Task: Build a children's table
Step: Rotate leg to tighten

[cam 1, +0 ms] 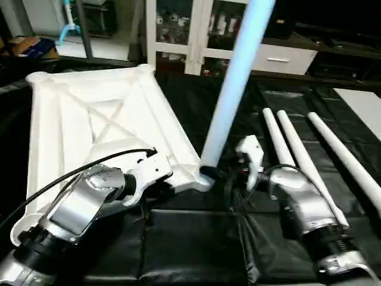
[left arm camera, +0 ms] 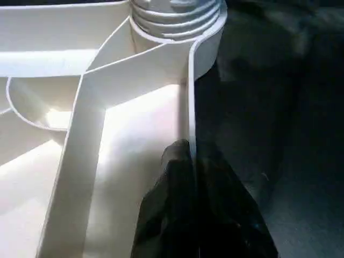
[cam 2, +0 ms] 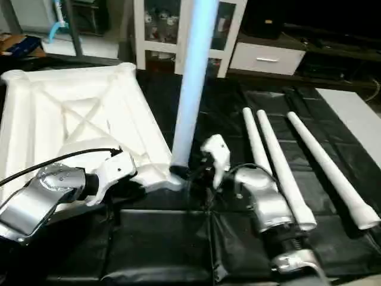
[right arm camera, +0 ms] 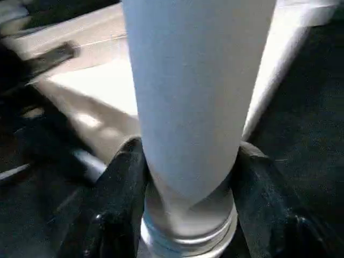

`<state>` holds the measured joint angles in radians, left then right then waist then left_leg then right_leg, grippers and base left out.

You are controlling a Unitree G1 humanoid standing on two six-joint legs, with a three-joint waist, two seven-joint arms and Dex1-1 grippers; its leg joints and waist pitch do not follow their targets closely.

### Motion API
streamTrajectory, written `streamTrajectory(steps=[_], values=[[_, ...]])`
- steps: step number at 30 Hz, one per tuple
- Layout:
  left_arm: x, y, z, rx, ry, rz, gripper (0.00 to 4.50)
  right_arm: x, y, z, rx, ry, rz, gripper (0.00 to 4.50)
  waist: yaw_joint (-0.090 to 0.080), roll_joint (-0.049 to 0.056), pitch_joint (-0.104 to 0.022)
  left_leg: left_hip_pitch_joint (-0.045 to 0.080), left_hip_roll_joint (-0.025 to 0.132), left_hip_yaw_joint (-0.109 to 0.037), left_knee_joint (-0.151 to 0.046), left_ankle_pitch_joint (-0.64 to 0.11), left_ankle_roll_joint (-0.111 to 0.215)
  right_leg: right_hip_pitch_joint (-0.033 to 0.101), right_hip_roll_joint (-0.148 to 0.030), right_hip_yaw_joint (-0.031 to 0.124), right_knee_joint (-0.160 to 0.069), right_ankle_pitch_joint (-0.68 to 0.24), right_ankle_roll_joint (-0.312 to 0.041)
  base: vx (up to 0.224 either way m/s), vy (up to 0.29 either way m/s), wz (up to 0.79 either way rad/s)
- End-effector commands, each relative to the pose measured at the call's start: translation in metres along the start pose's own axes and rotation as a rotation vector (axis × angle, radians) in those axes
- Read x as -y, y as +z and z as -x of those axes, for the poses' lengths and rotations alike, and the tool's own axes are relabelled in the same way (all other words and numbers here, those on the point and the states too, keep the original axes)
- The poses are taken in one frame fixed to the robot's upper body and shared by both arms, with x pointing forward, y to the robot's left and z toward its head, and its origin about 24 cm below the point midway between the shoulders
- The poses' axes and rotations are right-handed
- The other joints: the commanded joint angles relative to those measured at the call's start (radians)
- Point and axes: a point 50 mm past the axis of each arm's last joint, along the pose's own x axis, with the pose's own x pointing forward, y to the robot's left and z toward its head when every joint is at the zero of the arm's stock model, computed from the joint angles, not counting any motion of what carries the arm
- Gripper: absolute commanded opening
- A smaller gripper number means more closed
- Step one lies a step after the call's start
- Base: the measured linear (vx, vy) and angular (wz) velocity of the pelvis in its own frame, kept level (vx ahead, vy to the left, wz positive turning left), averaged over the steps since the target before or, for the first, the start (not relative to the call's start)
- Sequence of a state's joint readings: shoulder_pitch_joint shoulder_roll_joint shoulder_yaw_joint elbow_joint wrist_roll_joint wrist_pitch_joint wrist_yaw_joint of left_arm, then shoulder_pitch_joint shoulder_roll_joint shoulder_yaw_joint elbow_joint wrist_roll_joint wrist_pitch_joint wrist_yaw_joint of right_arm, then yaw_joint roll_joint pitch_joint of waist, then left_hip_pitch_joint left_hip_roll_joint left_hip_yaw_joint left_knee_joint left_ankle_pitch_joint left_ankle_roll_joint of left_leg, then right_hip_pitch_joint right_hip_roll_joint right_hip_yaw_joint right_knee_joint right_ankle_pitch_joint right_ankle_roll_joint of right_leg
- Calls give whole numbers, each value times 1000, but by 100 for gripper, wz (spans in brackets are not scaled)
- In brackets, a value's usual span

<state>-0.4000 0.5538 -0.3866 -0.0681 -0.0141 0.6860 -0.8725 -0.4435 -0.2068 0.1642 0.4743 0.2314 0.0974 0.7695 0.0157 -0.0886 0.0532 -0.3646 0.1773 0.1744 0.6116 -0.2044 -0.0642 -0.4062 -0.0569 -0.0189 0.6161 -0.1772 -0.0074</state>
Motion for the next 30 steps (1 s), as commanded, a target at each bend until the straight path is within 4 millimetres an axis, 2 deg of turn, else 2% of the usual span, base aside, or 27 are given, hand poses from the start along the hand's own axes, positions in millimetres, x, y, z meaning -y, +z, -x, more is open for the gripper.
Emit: streamTrajectory(steps=[1,3,4,5,6,7,9,11,14,15,17,20,21,22,23,25,26,28,29,30], values=[[5,4,-11,-13,25,70,0,35,-16,16,-125,-458,-14,191,-3,25,-56,12,45,-15,-87,-225,-50,37,-66,34,-70,-258,-203,0,0,0],[-1,12,-22,-17,137,143,0,43,-26,19,-178,-753,-65,191,-14,29,-55,16,43,-16,-86,-245,-72,28,-63,35,-73,-293,-184,0,0,0],[-2,13,-23,-17,146,149,0,44,-27,20,-182,-785,-72,191,-17,28,-55,16,42,-16,-85,-251,-80,26,-62,35,-74,-307,-174,0,0,0],[-5,24,-34,5,216,179,0,39,-31,11,-189,-906,-98,190,-17,32,-59,13,39,-20,-86,-272,-86,30,-62,33,-76,-327,-152,0,0,0],[-6,25,-35,7,221,181,0,38,-31,9,-189,-912,-99,190,-20,33,-59,16,39,-20,-85,-291,-92,22,-60,33,-80,-323,-140,0,0,0],[-6,31,-40,17,239,178,0,31,-31,-2,-189,-908,-92,190,-18,34,-61,18,38,-21,-84,-300,-89,23,-60,32,-79,-320,-137,0,0,0],[-6,41,-47,37,269,175,0,17,-27,-21,-177,-880,-56,189,-18,33,-63,10,37,-21,-84,-284,-74,27,-60,33,-77,-273,-133,0,0,0],[-6,45,-49,35,271,161,0,8,-23,-36,-154,-817,-58,189,-17,27,-63,6,36,-18,-83,-269,-59,30,-60,33,-76,-246,-137,0,0,0],[-11,42,-44,14,298,161,0,0,-7,-49,-40,-711,-102,189,-17,30,-64,4,38,-17,-83,-242,-44,34,-61,33,-70,-200,-144,0,0,0],[-12,40,-42,8,304,163,0,-4,0,-51,14,-627,-111,224,-16,30,-65,4,39,-17,-82,-230,-36,36,-60,33,-67,-174,-149,0,0,0],[-12,37,-40,4,299,158,0,-6,6,-51,58,-586,-100,259,-14,31,-67,3,40,-16,-81,-200,-22,40,-61,32,-63,-124,-162,0,0,0],[-11,31,-37,24,251,115,0,-4,17,-45,107,-553,-69,278,-11,31,-69,0,39,-16,-79,-137,-1,48,-61,31,-55,-36,-185,0,0,0],[-10,29,-35,41,231,94,0,-4,20,-44,121,-520,-87,278,-12,31,-69,3,40,-13,-77,-131,4,45,-60,32,-54,-24,-193,0,0,0],[-10,27,-32,52,212,82,0,-6,23,-43,140,-441,-144,293,-12,31,-67,4,40,-14,-79,-150,19,48,-59,32,-55,-37,-198,0,0,0],[-9,25,-30,68,180,66,0,-5,25,-41,146,-393,-138,302,-11,33,-67,4,43,-14,-80,-151,19,47,-61,33,-54,-41,-199,0,0,0],[-3,16,-18,105,55,26,0,-5,29,-27,115,-201,-30,310,-7,37,-64,8,46,-14,-81,-175,12,44,-61,31,-58,-81,-206,0,0,0],[-2,15,-17,109,37,14,0,-5,29,-25,110,-176,-19,310,-5,41,-63,7,47,-16,-83,-179,13,46,-61,31,-59,-85,-208,0,0,0],[4,8,-8,125,-55,-49,0,-3,28,-12,85,-66,18,310,-4,40,-61,9,48,-14,-83,-190,15,43,-61,32,-61,-100,-215,0,0,0],[4,8,-8,125,-55,-49,0,-3,28,-12,85,-66,18,310,-3,41,-58,10,48,-11,-84,-204,18,39,-60,33,-64,-119,-220,0,0,0],[7,3,-2,110,-114,-58,0,3,26,-1,68,-28,37,310,1,41,-57,13,48,-11,-85,-213,9,37,-61,33,-65,-145,-221,0,0,0]])
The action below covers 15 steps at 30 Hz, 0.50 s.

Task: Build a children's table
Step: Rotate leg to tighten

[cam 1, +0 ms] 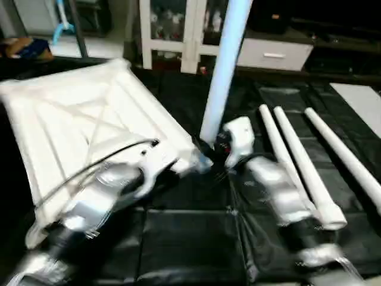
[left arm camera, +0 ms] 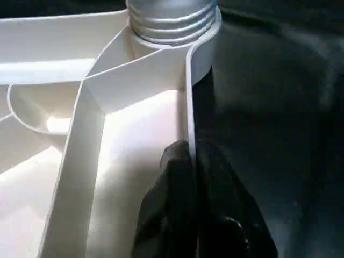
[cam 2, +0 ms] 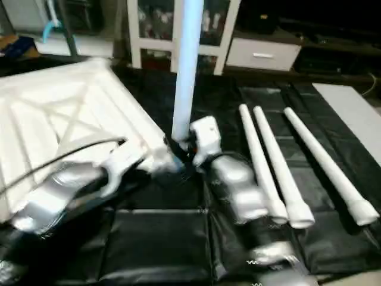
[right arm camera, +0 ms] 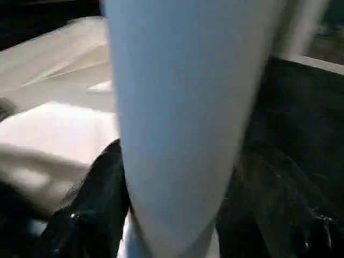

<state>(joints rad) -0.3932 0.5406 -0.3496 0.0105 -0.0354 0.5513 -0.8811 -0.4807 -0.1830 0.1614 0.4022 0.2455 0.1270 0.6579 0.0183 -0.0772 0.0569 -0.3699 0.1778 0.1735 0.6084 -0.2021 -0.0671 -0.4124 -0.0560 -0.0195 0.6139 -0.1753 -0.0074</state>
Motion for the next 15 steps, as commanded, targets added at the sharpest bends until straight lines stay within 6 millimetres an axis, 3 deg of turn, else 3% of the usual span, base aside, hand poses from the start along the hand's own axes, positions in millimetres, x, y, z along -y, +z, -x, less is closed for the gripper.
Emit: streamTrajectory(steps=[1,3,6,8,9,15], values=[[14,6,-1,34,-122,-43,0,5,1,10,-8,50,5,310,-3,30,-61,17,48,-10,-83,-224,10,44,-63,35,-62,-160,-224,0,0,0],[16,3,3,21,-157,-41,0,14,-4,26,-52,118,21,310,7,32,-59,25,52,-10,-83,-244,2,41,-65,35,-65,-189,-224,0,0,0],[17,4,4,29,-177,-46,0,17,-8,34,-74,153,19,310,10,29,-59,20,49,-10,-84,-231,-4,43,-65,35,-65,-194,-223,0,0,0],[18,4,5,36,-189,-51,0,16,-10,37,-86,178,10,310,11,27,-61,19,48,-10,-82,-216,0,45,-66,35,-63,-181,-223,0,0,0],[18,4,5,38,-193,-52,0,16,-12,38,-94,189,12,310,14,19,-61,16,48,-10,-81,-197,8,47,-68,36,-61,-179,-224,0,0,0],[19,3,6,44,-208,-61,0,12,-21,41,-131,243,23,310,13,21,-61,16,48,-9,-80,-190,11,45,-66,34,-63,-189,-224,0,0,0]])
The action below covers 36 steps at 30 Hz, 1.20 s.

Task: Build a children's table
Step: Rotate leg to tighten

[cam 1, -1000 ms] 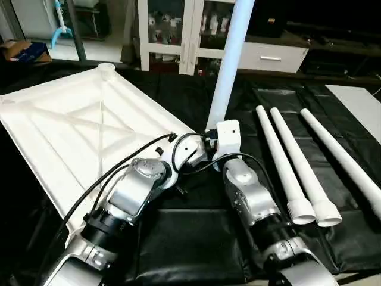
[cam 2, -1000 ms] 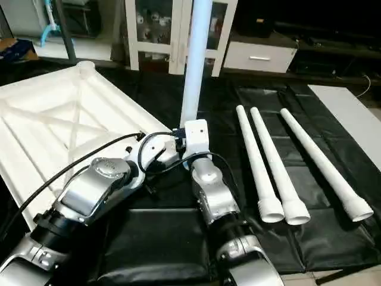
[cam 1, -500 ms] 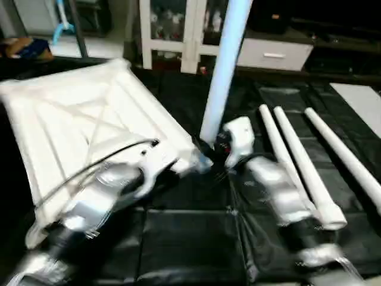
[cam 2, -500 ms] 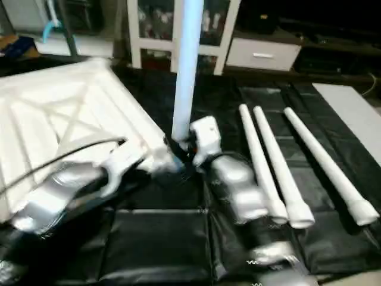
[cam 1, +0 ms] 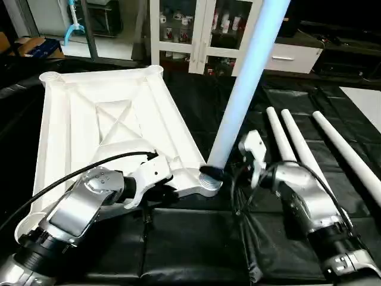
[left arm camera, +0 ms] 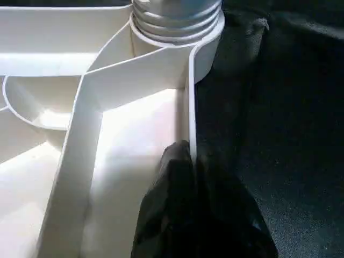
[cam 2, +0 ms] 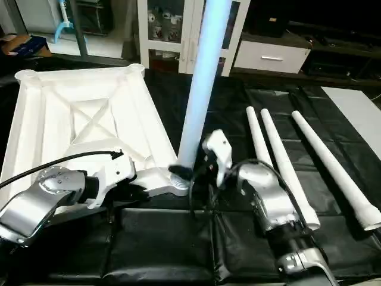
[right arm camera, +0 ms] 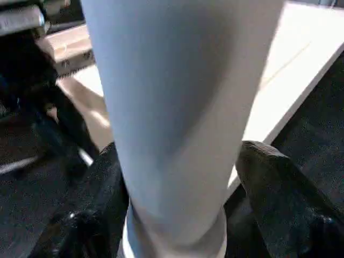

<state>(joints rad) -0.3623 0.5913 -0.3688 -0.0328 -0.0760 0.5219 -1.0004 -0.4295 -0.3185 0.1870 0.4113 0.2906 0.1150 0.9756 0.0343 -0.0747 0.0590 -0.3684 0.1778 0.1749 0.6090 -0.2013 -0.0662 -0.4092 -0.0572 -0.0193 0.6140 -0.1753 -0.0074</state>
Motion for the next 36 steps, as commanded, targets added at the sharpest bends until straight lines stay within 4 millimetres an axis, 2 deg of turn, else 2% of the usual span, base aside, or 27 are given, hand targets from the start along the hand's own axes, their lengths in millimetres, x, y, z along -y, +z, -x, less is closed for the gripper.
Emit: streamTrajectory(steps=[1,3,10,11,15,19,20,21,23,24,25,26,27,29,30,31,32,34,35,36], values=[[7,7,-1,35,-63,-36,0,4,-5,8,-36,-8,-2,310,-4,18,-64,15,48,-11,-80,-194,10,42,-65,34,-63,-192,-225,0,0,0],[7,7,-1,34,-65,-36,0,4,-6,9,-34,-6,-8,310,-2,19,-63,15,48,-11,-81,-195,11,42,-66,34,-64,-198,-224,0,0,0],[7,7,-1,34,-69,-40,0,4,-5,7,9,-3,-45,257,-2,20,-65,15,48,-11,-79,-178,16,44,-65,33,-60,-163,-234,0,0,0],[7,7,-2,34,-71,-40,0,6,-4,6,28,-28,-57,239,-2,20,-65,15,48,-11,-79,-182,14,43,-66,33,-61,-171,-234,0,0,0],[8,7,-2,34,-74,-39,0,6,-5,5,34,-36,-67,212,-4,19,-64,15,48,-12,-80,-197,7,43,-65,33,-63,-198,-228,0,0,0],[7,8,-5,26,-52,-14,0,12,-12,2,7,-177,-72,203,-7,20,-63,15,47,-11,-80,-200,-4,40,-65,34,-64,-210,-224,0,0,0],[4,9,-8,12,-9,15,0,19,-20,-1,-42,-317,-78,199,-9,20,-64,12,48,-13,-82,-198,-12,43,-67,34,-61,-215,-221,0,0,0],[0,11,-13,-5,54,50,0,27,-28,-3,-106,-495,-83,199,-15,16,-61,13,46,-13,-84,-207,-24,39,-64,33,-64,-234,-215,0,0,0],[-7,14,-20,-20,160,106,0,33,-36,-3,-171,-678,-89,196,-26,19,-62,14,43,-16,-85,-227,-51,38,-65,33,-66,-281,-203,0,0,0],[-7,14,-20,-20,160,106,0,33,-36,-3,-171,-678,-89,196,-30,19,-63,13,42,-17,-84,-230,-63,38,-66,32,-69,-293,-192,0,0,0],[-15,19,-29,-33,285,178,0,35,-43,-5,-222,-843,-111,195,-31,18,-63,14,43,-17,-83,-238,-64,38,-65,33,-69,-296,-185,0,0,0],[-20,24,-35,-26,356,204,0,33,-45,-10,-230,-933,-137,194,-36,18,-63,17,41,-14,-80,-241,-69,31,-61,35,-70,-287,-176,0,0,0],[-24,30,-40,-8,414,214,0,30,-46,-17,-226,-981,-150,194,-34,18,-65,19,38,-13,-78,-254,-68,29,-61,35,-74,-296,-165,0,0,0],[-28,36,-46,21,475,216,0,25,-46,-27,-235,-1001,-144,193,-34,16,-68,12,35,-15,-78,-247,-64,32,-59,34,-75,-282,-149,0,0,0],[-31,43,-52,45,523,200,0,18,-43,-43,-233,-983,-115,193,-32,14,-69,13,35,-15,-77,-246,-53,33,-59,33,-75,-268,-142,0,0,0],[-31,45,-54,48,533,192,0,15,-42,-48,-230,-969,-103,193,-31,14,-71,13,34,-14,-76,-241,-47,32,-60,34,-75,-257,-142,0,0,0],[-31,50,-58,57,546,178,0,7,-36,-65,-204,-913,-69,193,-29,12,-71,10,34,-14,-76,-227,-33,35,-60,34,-74,-238,-143,0,0,0],[-31,53,-58,47,546,153,0,4,-27,-75,-140,-870,-76,193,-28,14,-71,7,35,-14,-77,-223,-19,37,-63,33,-72,-237,-142,0,0,0],[-31,48,-55,31,532,160,0,3,-18,-78,-89,-814,-71,193,-27,17,-72,5,36,-14,-77,-221,-9,38,-62,33,-71,-227,-142,0,0,0],[-31,48,-55,31,532,160,0,3,-18,-78,-89,-814,-71,193,-28,18,-71,4,37,-15,-78,-219,-9,39,-62,32,-71,-225,-142,0,0,0]])
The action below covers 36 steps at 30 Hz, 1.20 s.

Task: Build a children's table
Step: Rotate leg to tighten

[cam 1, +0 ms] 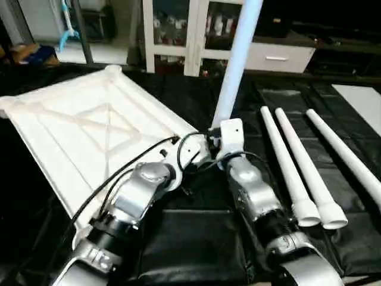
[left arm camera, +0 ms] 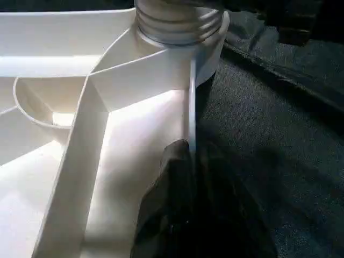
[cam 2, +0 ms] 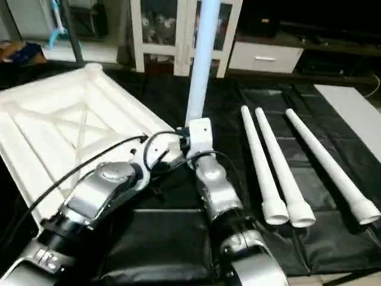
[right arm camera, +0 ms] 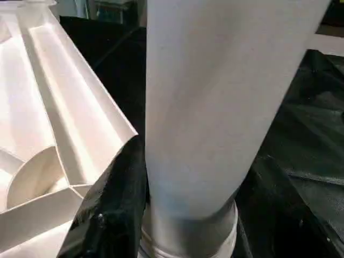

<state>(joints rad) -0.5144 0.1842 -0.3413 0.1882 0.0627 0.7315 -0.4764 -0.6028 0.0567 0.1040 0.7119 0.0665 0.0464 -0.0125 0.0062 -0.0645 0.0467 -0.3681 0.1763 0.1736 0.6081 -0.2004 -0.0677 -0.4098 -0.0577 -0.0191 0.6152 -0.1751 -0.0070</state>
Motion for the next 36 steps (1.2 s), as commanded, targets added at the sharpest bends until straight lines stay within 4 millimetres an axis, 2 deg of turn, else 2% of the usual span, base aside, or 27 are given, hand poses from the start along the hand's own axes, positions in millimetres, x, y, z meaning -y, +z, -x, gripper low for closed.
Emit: streamTrajectory(steps=[1,2,4,5,7,9,11,14,15,16,20,27,28,31,32,36], values=[[-17,10,9,32,99,-59,0,-7,-16,5,-49,93,31,193,0,0,-60,4,38,-12,-77,-216,-3,40,-61,31,-73,-221,-142,0,0,0],[-20,3,13,9,86,-74,0,-10,-9,9,9,192,-26,249,4,4,-60,4,40,-13,-76,-216,5,43,-64,32,-70,-212,-142,0,0,0],[-22,-7,18,-10,44,-79,0,-8,1,14,76,260,-96,263,5,4,-61,2,42,-13,-76,-188,21,46,-63,32,-66,-170,-148,0,0,0],[-22,-13,22,-21,13,-91,0,-4,7,18,105,278,-102,269,3,4,-61,-3,42,-12,-76,-164,32,48,-61,32,-63,-132,-157,0,0,0],[-21,-22,26,-43,-39,-112,0,2,11,21,116,302,-109,282,-2,5,-62,-4,41,-15,-77,-142,35,51,-61,30,-60,-116,-168,0,0,0],[-21,-28,31,-47,-84,-125,0,6,13,24,114,362,-135,302,-6,9,-59,6,43,-12,-76,-170,29,43,-59,31,-64,-146,-184,0,0,0],[-24,-36,43,-19,-183,-175,0,13,14,37,72,578,-111,307,-4,13,-56,5,46,-16,-81,-194,33,48,-60,31,-66,-164,-186,0,0,0],[-23,-35,53,20,-277,-199,0,26,6,44,27,663,18,340,1,13,-56,9,48,-11,-79,-186,36,42,-60,31,-65,-147,-206,0,0,0],[-22,-35,60,32,-335,-208,0,35,2,49,2,699,78,340,5,13,-56,11,48,-10,-78,-193,32,41,-64,32,-66,-163,-213,0,0,0],[-22,-35,61,32,-342,-208,0,37,1,49,-1,704,82,340,4,9,-55,10,48,-9,-78,-199,30,40,-62,32,-66,-170,-216,0,0,0],[-20,-34,68,24,-404,-216,0,55,-1,54,-36,749,110,340,16,10,-53,14,50,-7,-80,-197,25,38,-62,33,-66,-183,-220,0,0,0],[-12,-33,71,49,-492,-225,0,57,2,54,-26,802,73,340,24,5,-58,11,49,-8,-77,-164,28,44,-65,33,-61,-156,-223,0,0,0],[-11,-33,71,50,-494,-224,0,57,2,54,-24,805,71,315,24,6,-58,11,49,-8,-77,-161,31,43,-64,33,-60,-150,-226,0,0,0],[-10,-33,72,49,-501,-222,0,57,3,54,-11,834,44,302,25,6,-57,12,49,-7,-77,-157,36,43,-64,32,-60,-143,-232,0,0,0],[-10,-33,72,49,-501,-222,0,57,3,54,-11,834,43,274,25,5,-58,12,49,-7,-76,-154,37,44,-64,32,-60,-143,-232,0,0,0],[-11,-33,72,42,-507,-222,0,59,4,54,-6,848,20,246,26,8,-58,12,49,-8,-77,-159,33,44,-65,32,-60,-155,-232,0,0,0]])
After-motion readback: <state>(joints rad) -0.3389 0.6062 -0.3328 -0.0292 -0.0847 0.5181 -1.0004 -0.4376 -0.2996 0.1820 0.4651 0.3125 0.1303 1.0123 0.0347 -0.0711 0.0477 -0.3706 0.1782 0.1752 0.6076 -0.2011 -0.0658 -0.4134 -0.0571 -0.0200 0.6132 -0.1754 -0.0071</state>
